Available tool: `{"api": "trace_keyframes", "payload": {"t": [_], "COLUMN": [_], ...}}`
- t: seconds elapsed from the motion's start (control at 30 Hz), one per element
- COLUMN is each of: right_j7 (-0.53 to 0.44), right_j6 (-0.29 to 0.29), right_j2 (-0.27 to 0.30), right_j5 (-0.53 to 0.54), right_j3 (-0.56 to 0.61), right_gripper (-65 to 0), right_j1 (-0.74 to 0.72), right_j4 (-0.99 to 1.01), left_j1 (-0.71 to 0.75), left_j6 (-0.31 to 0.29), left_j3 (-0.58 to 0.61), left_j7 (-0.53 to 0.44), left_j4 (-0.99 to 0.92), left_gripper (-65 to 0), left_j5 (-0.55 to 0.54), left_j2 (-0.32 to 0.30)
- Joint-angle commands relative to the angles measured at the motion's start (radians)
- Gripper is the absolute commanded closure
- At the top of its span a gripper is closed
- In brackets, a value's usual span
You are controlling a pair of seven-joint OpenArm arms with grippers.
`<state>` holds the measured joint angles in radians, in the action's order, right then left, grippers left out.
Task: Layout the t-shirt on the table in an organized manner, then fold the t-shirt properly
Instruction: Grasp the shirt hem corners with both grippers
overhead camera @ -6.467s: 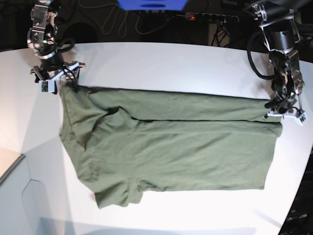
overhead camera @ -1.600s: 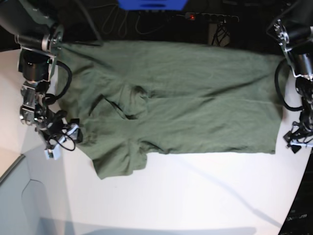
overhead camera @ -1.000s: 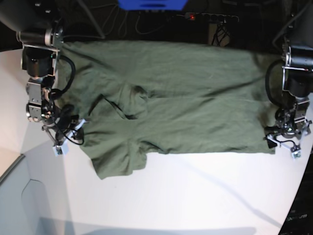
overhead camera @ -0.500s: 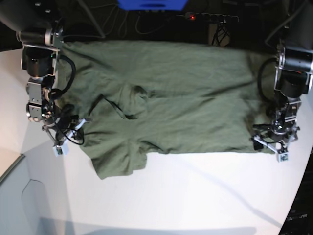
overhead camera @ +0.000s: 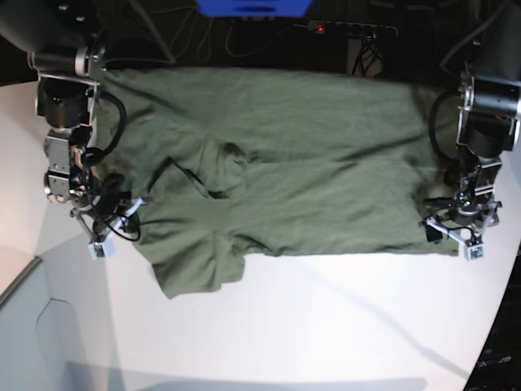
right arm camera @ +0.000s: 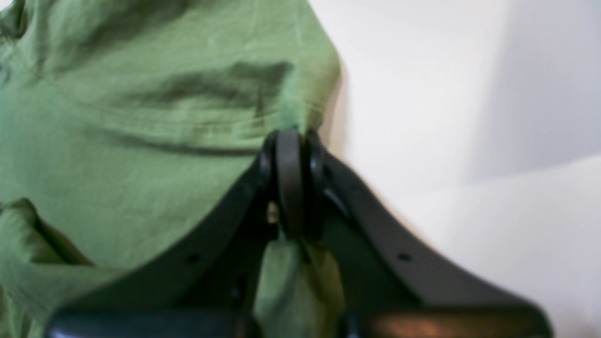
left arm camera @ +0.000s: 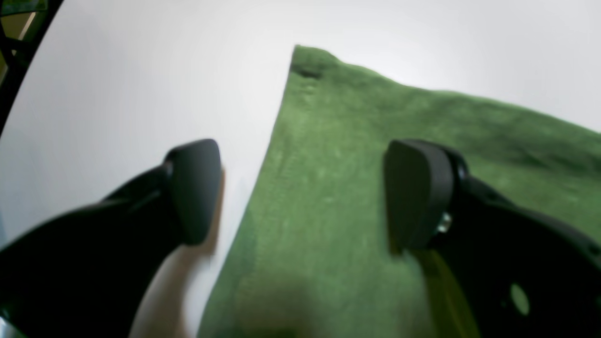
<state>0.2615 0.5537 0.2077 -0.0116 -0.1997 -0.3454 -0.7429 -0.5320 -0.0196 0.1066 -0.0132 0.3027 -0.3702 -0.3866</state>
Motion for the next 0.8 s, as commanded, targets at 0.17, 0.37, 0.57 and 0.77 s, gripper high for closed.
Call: {"api": "trace_keyframes", "payload": {"t": [0.17, 0.37, 0.57, 0.77], "right_j7": [-0.006, -0.006, -0.006, -0.006], "right_j6": [0.007, 0.007, 0.007, 0.007], "right_j2": [0.009, 0.009, 0.011, 0.011], "right_j5": [0.005, 0.005, 0.005, 0.005], "right_j3": [-0.002, -0.002, -0.002, -0.002], "right_gripper": [0.0, 0.0, 0.0, 0.0], "right_j1": [-0.019, -0.019, -0.019, -0.019], "right_j4": [-0.011, -0.011, -0.011, -0.011], "left_j1": [-0.013, -0.013, -0.017, -0.017], "left_j6": [0.004, -0.003, 0.002, 0.004], "left_j3": [-0.002, -0.002, -0.002, -0.002], "left_j7": [-0.026, -0.018, -0.017, -0.017], "left_j4": [0.010, 0.010, 0.010, 0.008], "left_gripper": [-52.7, -50.2, -29.1, -16.7], "left_j5": [0.000, 0.000, 0.000, 0.000], "left_j2": [0.007, 0.010, 0.016, 0.015]}}
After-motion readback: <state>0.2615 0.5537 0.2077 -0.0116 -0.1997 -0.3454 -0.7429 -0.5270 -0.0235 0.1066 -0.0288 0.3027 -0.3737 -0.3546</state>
